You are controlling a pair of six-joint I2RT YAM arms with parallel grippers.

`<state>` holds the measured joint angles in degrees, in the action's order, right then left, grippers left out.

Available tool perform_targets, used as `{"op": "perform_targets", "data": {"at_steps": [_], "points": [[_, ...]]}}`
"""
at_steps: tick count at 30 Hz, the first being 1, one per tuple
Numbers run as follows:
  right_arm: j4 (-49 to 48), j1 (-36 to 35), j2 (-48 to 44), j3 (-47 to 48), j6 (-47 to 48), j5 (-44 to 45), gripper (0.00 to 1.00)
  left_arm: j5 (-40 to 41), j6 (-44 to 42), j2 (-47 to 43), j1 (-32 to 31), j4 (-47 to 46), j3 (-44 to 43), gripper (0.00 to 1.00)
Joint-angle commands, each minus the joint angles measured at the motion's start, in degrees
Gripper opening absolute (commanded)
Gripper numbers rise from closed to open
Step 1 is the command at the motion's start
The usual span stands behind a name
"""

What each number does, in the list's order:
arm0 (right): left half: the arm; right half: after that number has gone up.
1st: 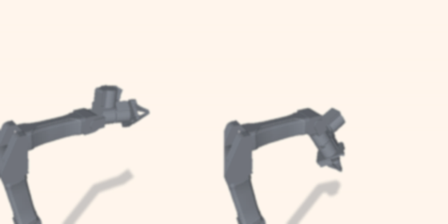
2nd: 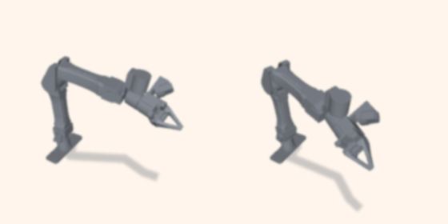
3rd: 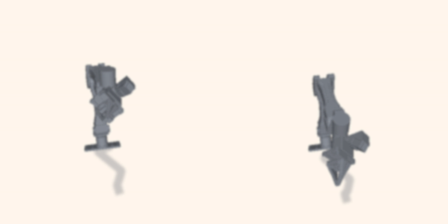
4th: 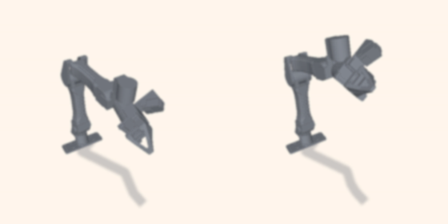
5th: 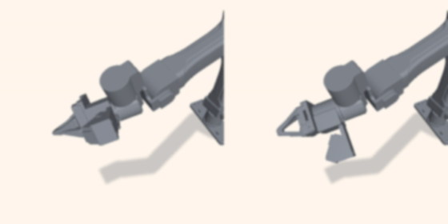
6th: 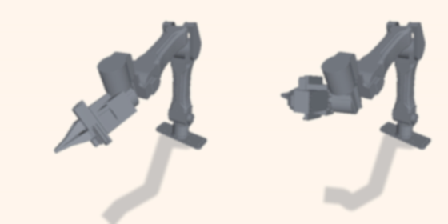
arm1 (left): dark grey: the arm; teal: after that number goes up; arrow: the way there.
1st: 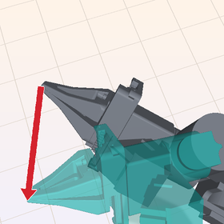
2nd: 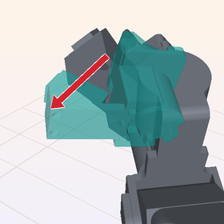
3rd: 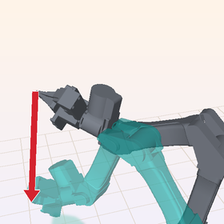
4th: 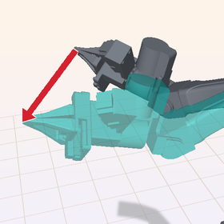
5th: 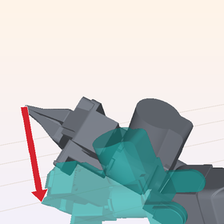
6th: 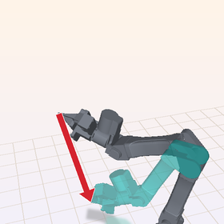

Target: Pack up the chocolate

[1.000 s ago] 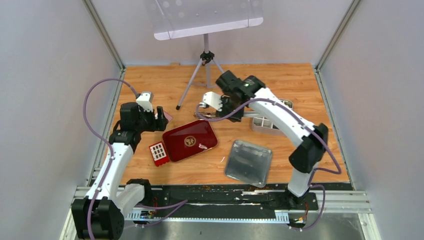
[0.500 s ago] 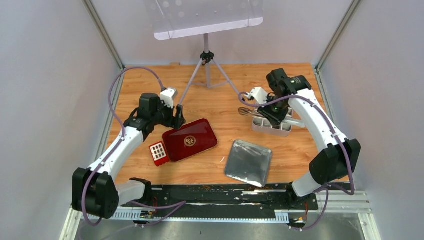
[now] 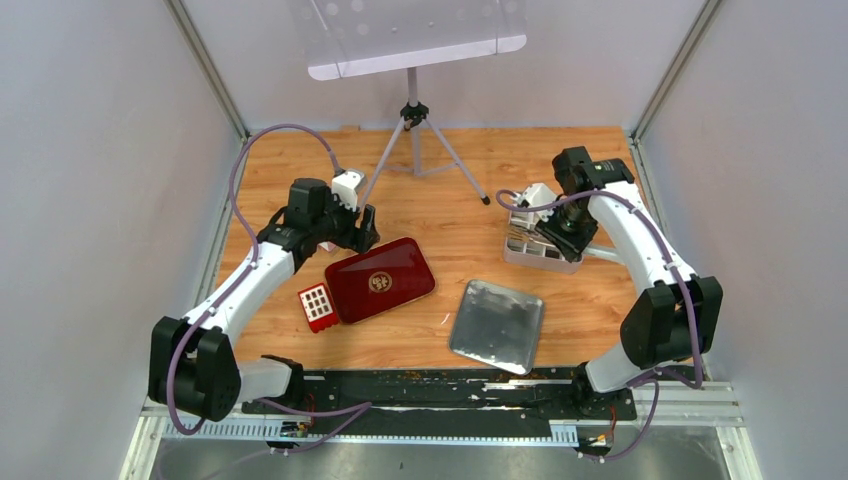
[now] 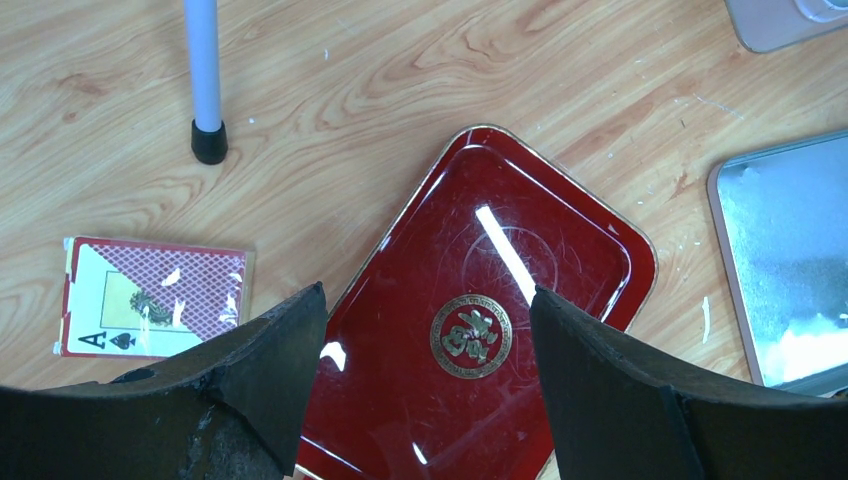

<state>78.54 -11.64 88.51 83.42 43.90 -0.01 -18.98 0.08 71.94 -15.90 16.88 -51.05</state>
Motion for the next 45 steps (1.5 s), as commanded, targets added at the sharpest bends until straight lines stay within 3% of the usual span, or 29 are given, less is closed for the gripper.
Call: {"op": "perform_targets", "data": {"at_steps": [1,8,12,21,30,34,41,45], "points": [[-1.49,0.80,-0.62,-1.03,0.62,2.46,0.24,-0.53,-0.46,-0.47,-0.35,-1.65,-1.78,0.82],[-1.31,1.25,-0.36,0.17,-0.01,2.30,0.41,-0.53,-0.35,-0.49,-0.42,-2.64,-1.29,0.82],[-0.35,1.22,-0.43,2.19,-0.30,0.89,0.41,-0.56,-0.34,-0.70,-0.53,-2.36,-1.23,0.82],[-1.09,1.27,-1.26,4.44,-0.70,-3.29,0.29,-0.36,-0.34,-1.37,-0.53,-2.21,-0.66,0.82],[-2.63,0.06,-1.66,6.25,-0.46,-9.57,0.28,0.18,-1.71,-1.50,-0.53,-1.37,-0.19,0.82],[-8.70,-1.44,-1.91,4.76,-2.14,-11.21,0.30,1.49,-3.56,-1.49,-0.49,-0.65,-0.21,0.82],[-19.42,-5.00,2.78,4.86,-17.91,-21.75,0.32,2.83,-5.68,-3.35,-0.53,1.44,-0.29,0.83],[-29.25,-8.55,7.08,1.32,-22.43,-20.61,0.33,5.26,-8.58,-5.53,-0.45,3.04,0.40,0.84]]}}
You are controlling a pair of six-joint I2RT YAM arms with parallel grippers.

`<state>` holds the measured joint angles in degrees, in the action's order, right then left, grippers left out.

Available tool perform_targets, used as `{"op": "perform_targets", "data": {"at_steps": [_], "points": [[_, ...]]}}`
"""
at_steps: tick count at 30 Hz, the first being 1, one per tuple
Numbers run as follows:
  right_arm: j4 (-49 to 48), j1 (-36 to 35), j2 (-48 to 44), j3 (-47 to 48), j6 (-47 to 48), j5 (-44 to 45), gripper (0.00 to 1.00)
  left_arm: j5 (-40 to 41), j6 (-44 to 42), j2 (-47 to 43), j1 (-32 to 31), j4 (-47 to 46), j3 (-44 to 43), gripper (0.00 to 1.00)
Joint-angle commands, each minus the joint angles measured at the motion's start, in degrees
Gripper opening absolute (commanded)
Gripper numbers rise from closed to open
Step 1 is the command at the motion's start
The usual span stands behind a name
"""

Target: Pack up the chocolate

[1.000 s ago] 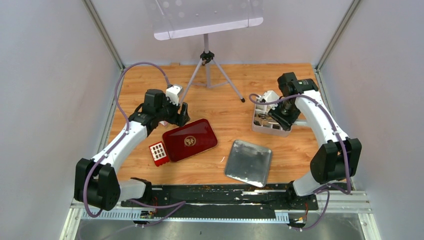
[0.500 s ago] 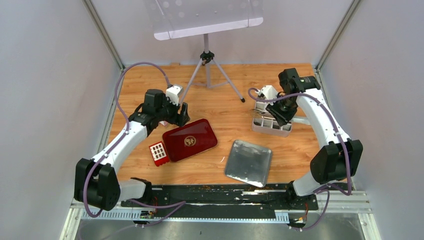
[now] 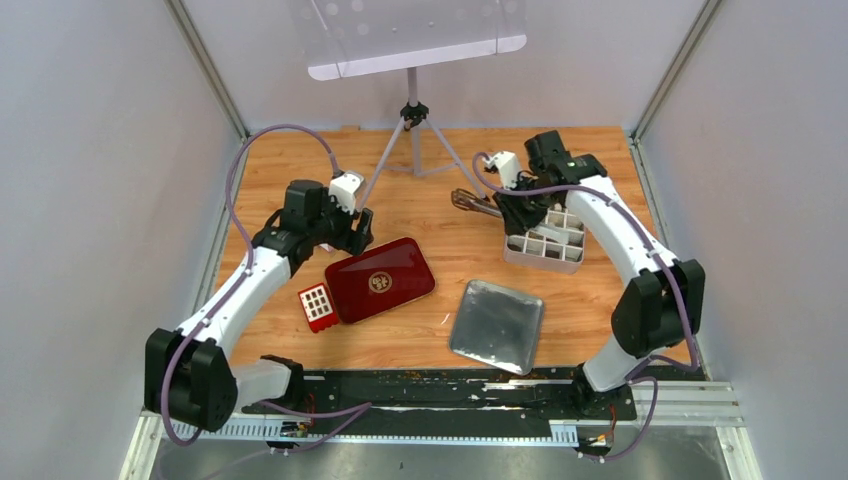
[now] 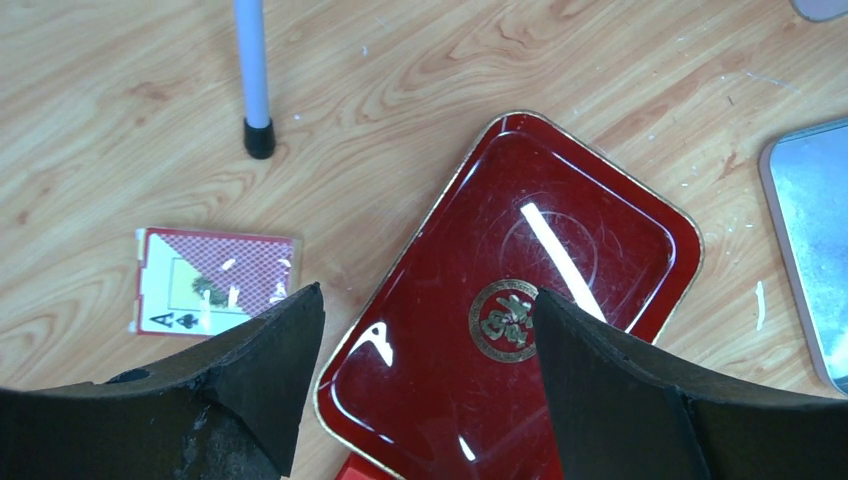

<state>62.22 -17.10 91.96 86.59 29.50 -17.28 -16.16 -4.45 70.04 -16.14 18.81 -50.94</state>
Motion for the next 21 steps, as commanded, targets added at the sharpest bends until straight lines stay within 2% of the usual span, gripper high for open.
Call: {"op": "perform_targets", "data": {"at_steps": [1,6,13,21], "points": [[-14.77,-3.85,5.10,-2.08,-9.15,-3.22,0.33,3.02,-4.74,-4.16,-0.16,1.62,0.43,0.84],[-20.06,-7.68,13.29,-0.21,-7.00,0.10,0.34,3.34,-8.08,-6.37,-0.21,3.48,1.50,0.85],[-20.71,-7.99,22.31,5.33,-5.59,3.91,0.37,2.19,-11.52,-8.36,-0.21,4.51,2.25,0.86],[-19.00,-8.59,23.17,2.83,-3.17,0.88,0.49,-0.53,-11.00,-8.11,-0.20,3.40,3.19,0.86]]}}
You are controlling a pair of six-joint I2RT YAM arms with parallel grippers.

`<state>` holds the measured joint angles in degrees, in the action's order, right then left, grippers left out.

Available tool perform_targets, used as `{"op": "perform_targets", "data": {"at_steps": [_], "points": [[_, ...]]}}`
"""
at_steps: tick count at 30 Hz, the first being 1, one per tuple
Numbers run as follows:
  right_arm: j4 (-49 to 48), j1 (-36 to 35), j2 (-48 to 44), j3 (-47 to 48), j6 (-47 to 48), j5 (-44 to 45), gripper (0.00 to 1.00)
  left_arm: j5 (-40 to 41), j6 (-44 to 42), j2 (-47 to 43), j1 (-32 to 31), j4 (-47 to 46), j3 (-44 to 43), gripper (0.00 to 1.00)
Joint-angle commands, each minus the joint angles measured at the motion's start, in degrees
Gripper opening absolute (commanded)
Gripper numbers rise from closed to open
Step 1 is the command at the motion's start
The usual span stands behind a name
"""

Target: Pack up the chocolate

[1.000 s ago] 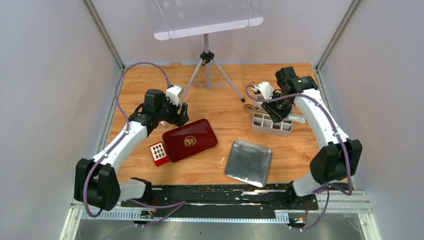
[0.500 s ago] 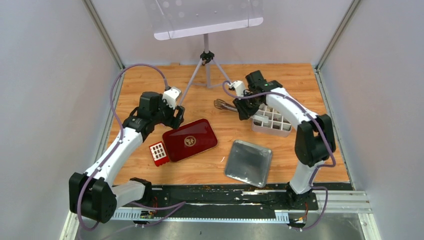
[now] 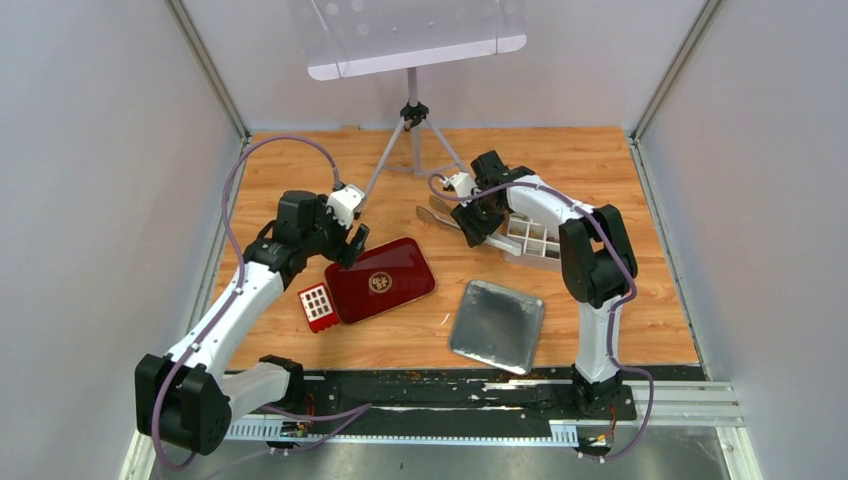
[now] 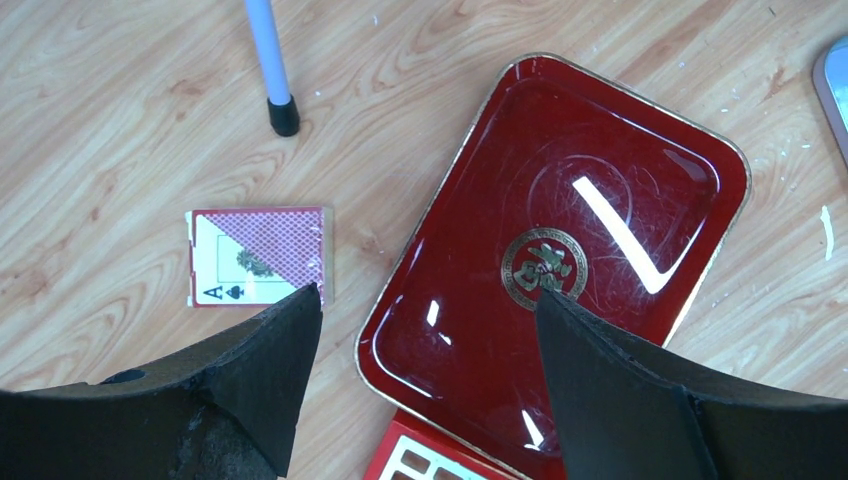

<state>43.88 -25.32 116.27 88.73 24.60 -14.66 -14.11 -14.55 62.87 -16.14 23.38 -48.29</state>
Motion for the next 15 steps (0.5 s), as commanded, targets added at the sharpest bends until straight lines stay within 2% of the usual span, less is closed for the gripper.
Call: {"op": "perform_targets", "data": {"at_steps": [1,11,15], "points": [[-0.64,-0.42,-1.98,0.31,1.58,-1.96,0.50,-3.05,-0.72,-0.91,-0.21,-1.31,0.63,0.86],[2.51,-0.43,-12.28,0.31,2.54,-5.70,0.58,-5.38,0.53,-0.32,-0.21,-2.65,2.63,0.86],[5.91,-0.43,-17.96,-4.37,10.09,-5.98,0.55,-6.36,0.37,-0.26,-0.21,-2.55,2.68,0.86]]}}
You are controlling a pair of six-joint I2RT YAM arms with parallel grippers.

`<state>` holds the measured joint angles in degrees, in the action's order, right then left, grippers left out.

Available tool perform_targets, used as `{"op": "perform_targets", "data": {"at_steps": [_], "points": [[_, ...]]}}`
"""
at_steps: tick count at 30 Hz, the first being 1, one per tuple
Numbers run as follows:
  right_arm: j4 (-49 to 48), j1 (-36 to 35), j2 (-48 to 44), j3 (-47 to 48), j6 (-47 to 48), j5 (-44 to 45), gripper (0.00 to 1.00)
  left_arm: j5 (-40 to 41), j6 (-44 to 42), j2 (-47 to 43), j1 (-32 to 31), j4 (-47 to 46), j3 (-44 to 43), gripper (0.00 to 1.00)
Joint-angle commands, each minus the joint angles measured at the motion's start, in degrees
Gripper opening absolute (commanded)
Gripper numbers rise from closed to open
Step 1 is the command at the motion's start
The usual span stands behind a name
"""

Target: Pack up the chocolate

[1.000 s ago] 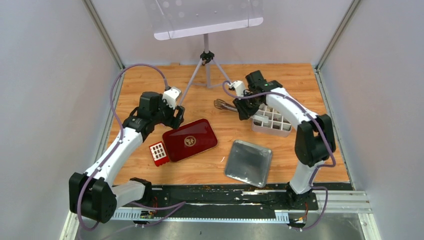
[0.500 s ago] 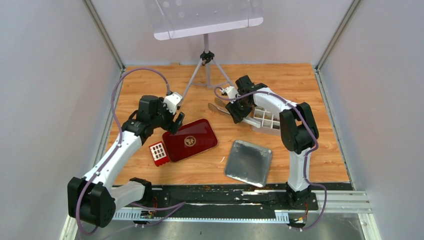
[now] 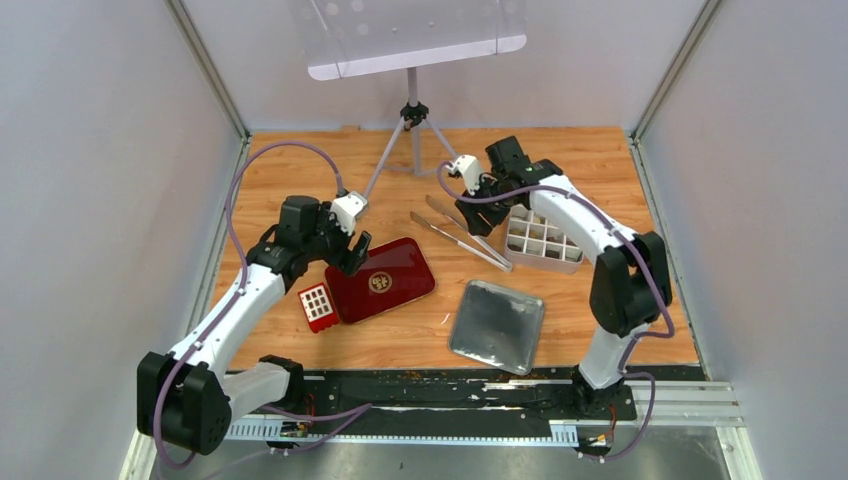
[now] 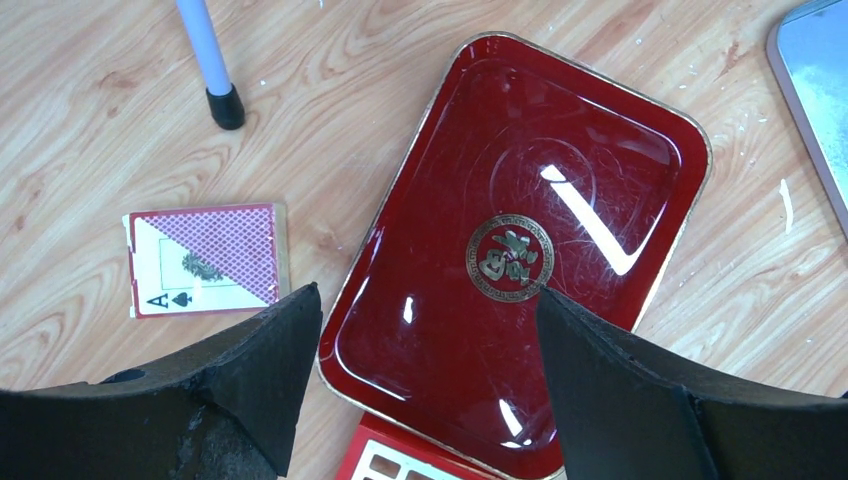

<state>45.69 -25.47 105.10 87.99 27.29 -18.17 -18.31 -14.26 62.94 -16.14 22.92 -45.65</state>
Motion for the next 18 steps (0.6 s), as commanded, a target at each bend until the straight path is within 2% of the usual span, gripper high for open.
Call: {"op": "perform_targets", "data": {"at_steps": [1,5,7,9,11,13,15,18], "points": [[5.19,-0.40,-8.46,-5.95,10.63,-2.15,0.53,-2.17,-0.06,-0.38,-0.21,-2.04,0.13,0.86],[5.07,-2.11,-18.11,-21.60,19.05,3.58,0.45,-3.91,-2.94,-1.09,-0.33,-1.21,0.83,0.84],[4.60,-2.79,-23.60,-28.61,21.67,5.66,0.44,-7.98,-6.58,-2.19,-1.14,-0.67,1.41,0.82],[4.90,-2.80,-28.60,-33.10,21.03,6.73,0.44,-10.89,-13.62,-3.27,-4.30,1.00,1.86,0.82],[7.42,-2.88,-32.89,-35.20,20.39,5.37,0.43,-10.53,-19.63,-2.53,-8.99,3.34,1.19,0.82],[9.86,-3.22,-37.64,-36.78,20.41,2.30,0.42,-10.09,-22.26,0.09,-12.97,5.50,-0.65,0.81],[9.90,-5.67,-42.40,-39.41,20.77,0.42,0.40,-10.02,-20.76,2.79,-15.13,5.27,-2.23,0.80],[7.52,-15.05,-48.01,-44.31,20.63,1.06,0.39,-7.92,-12.49,4.31,-15.80,-0.38,-1.29,0.79]]}}
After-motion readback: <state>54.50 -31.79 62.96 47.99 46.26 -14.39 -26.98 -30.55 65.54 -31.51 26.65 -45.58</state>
